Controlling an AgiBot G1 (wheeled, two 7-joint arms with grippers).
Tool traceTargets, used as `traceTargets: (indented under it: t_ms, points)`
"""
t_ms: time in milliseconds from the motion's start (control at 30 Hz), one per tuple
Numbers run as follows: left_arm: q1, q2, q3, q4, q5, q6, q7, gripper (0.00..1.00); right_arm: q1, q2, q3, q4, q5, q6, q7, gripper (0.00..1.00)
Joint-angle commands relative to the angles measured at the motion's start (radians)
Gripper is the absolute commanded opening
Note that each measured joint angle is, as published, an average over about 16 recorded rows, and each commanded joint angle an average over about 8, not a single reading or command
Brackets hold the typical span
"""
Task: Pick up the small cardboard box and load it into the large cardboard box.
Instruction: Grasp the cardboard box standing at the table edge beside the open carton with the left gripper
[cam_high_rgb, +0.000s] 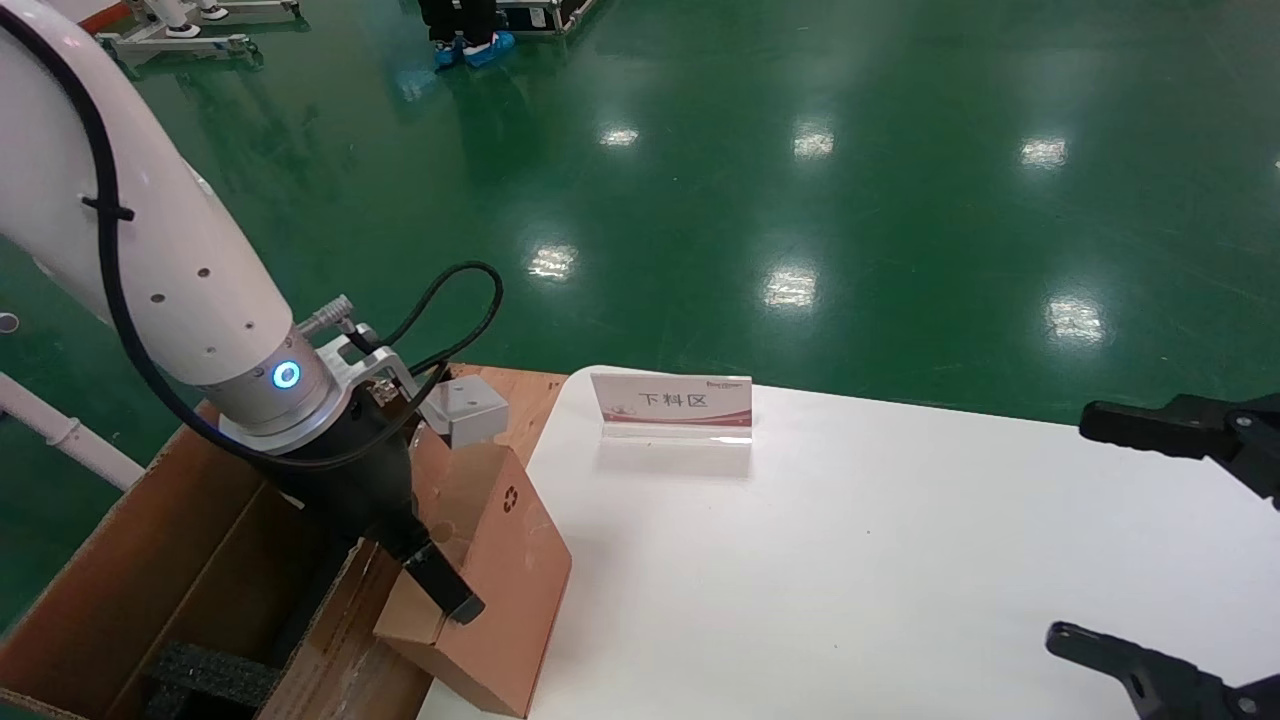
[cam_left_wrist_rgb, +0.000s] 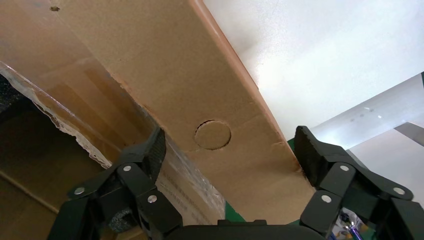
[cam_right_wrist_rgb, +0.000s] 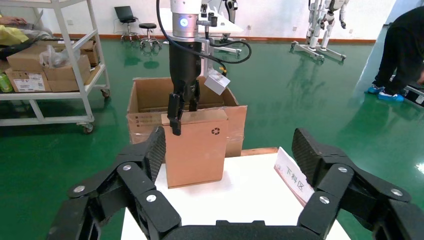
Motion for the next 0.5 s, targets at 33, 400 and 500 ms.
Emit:
traceTargets:
  t_ms: [33,400,500]
  points:
    - [0.0,0.0,-0.001,0.0,0.0,0.0,0.0,0.0,0.0,0.0,0.0,0.0,0.0,0.0,0.0,0.0]
    - [-0.001,-0.001,-0.002,0.0,-0.001,0.001,0.0,0.0,0.0,0.0,0.0,0.0,0.0,0.0,0.0,0.0]
    - [-0.001,-0.001,-0.002,0.0,-0.001,0.001,0.0,0.0,0.0,0.0,0.0,0.0,0.0,0.0,0.0,0.0]
